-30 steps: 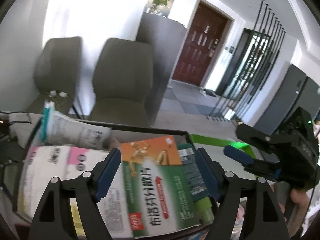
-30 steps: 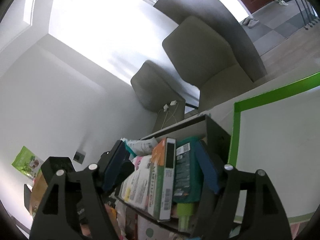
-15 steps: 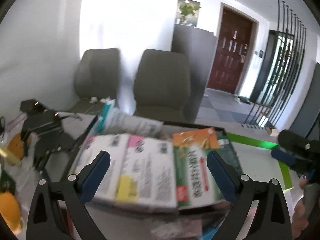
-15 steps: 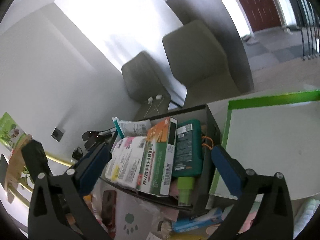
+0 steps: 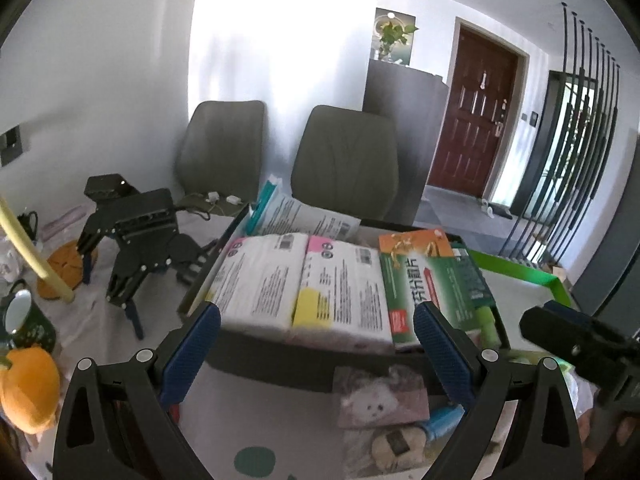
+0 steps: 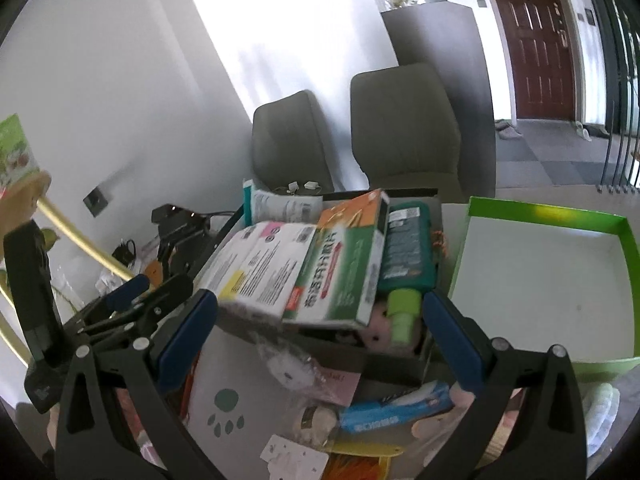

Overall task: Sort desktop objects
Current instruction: 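Withdraw the open right gripper up from the dark box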

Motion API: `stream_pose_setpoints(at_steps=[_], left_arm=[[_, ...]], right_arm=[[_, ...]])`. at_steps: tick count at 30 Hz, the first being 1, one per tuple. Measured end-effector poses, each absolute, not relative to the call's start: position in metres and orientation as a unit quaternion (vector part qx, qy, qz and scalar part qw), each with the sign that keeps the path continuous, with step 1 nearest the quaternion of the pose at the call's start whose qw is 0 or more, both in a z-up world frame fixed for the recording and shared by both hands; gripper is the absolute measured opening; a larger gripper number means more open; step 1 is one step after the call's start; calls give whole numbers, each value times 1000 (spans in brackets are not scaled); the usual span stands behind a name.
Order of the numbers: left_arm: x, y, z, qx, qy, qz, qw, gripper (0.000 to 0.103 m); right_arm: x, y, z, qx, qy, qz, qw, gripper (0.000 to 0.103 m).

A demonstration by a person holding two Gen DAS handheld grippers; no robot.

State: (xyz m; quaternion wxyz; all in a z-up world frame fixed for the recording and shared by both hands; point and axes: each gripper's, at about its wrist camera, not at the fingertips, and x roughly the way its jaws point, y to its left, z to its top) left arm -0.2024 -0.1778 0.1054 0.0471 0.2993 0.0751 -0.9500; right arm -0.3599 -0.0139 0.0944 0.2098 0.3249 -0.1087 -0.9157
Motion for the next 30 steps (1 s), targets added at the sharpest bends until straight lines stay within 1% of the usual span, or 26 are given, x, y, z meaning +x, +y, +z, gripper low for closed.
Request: stream_pose_setpoints(at_steps=[5, 10, 17, 30], left_arm=[[-191, -181, 104, 299, 79, -949, 54, 97], [-193, -182, 100, 307, 77, -946, 68, 97], [-200, -176, 94, 318, 68, -943, 66, 97], [-204, -171, 90, 324, 60, -942, 68, 97]], right_arm=[[-349, -14, 88, 335, -109, -914, 200, 103], [-348, -19, 78, 347, -98, -917, 170, 103], [-356, -29, 70, 356, -80, -914, 178, 103], [-359, -31, 65, 364, -87, -910, 180, 103]])
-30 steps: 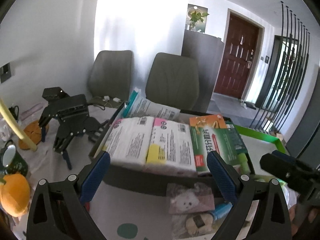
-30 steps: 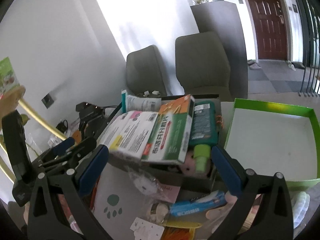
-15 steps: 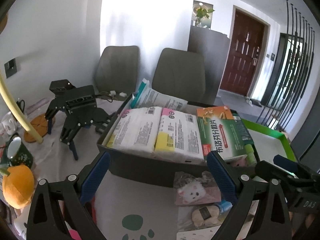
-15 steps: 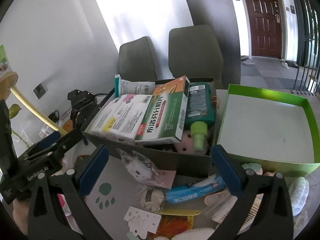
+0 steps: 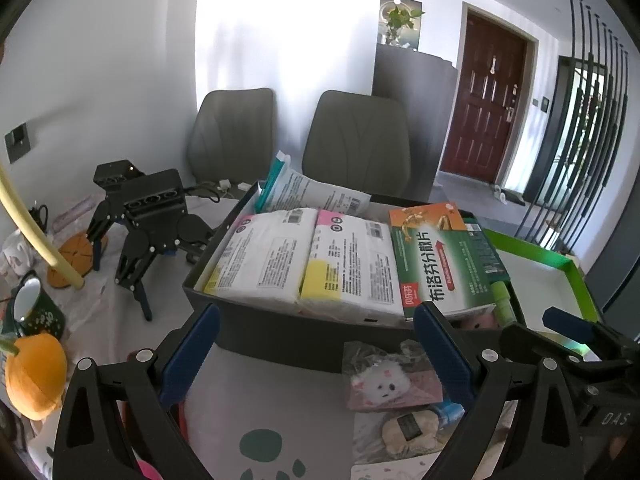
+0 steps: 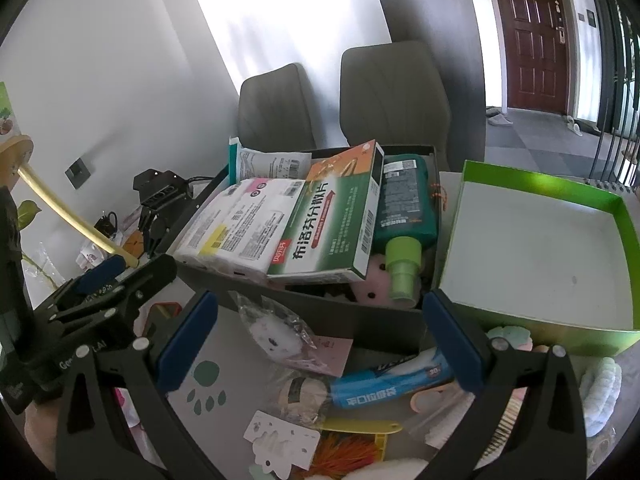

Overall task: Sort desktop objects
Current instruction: 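Withdraw the open right gripper up from the dark box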

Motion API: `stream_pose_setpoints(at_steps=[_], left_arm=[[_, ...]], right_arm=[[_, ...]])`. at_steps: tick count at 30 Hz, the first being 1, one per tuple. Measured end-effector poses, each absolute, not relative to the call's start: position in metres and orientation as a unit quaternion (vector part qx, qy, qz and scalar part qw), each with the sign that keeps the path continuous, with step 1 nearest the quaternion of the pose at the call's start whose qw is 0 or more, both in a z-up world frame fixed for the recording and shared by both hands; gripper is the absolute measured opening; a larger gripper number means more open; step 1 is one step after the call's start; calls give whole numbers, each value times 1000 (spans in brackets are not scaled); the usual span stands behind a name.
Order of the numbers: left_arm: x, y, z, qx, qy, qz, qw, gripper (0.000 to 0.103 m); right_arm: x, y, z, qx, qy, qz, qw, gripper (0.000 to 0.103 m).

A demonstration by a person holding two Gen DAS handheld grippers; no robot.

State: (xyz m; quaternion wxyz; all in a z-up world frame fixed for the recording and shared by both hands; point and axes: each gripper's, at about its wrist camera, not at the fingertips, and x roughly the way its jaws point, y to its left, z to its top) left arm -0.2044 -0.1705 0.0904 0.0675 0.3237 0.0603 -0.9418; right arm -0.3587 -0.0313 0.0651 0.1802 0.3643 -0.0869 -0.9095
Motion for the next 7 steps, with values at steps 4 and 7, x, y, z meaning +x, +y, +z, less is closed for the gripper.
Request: stream_pose_setpoints(at_steps=[4, 7], left_arm=[[-204, -170, 91, 323, 59, -942, 67, 97], [-204, -169, 92, 319, 61, -943, 67, 97]], right_arm=[[-359, -32, 65, 365, -87, -909, 179, 103], [-359, -33, 64, 366, -87, -909, 179, 103]])
